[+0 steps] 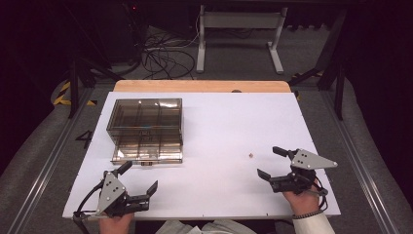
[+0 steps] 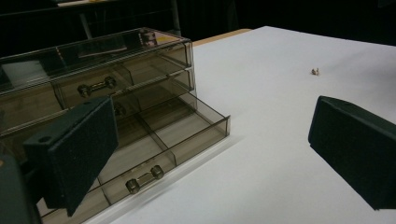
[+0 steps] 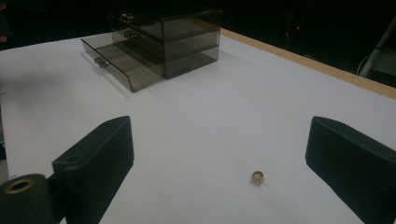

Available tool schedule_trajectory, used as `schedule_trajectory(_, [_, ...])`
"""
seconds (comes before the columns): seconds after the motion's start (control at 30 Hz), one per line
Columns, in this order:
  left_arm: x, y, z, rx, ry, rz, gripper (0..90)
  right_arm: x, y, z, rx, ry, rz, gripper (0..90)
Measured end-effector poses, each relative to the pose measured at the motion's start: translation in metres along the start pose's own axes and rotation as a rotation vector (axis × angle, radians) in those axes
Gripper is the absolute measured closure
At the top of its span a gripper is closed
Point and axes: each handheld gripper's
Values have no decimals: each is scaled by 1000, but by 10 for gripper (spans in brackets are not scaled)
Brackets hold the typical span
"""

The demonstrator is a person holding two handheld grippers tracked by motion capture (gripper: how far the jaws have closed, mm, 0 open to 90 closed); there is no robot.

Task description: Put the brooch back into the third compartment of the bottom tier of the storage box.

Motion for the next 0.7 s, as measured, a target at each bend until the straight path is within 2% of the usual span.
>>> schedule_trajectory(0.17, [0,0,0,2,1,-1,25,-4,-6,8,20,11,-1,85])
schedule_trajectory(0.4, [1,-1,0,5,0,-4,25,-11,-12,13,30,-1,3,84])
schedule_trajectory(0.57, [1,-1,0,7,1,-2,25,-14,-18,17,23,-20,31,74])
schedule_trajectory(0.7, [1,-1,0,9,0,-4,25,-15,-21,20,38,-14,28,75])
Point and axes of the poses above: each handheld gripper's, and its own axes: y roughly backward along the jaws, z roughly out of its top, x roughly to its left, and after that the axes turned 10 degrees about x, right-handed
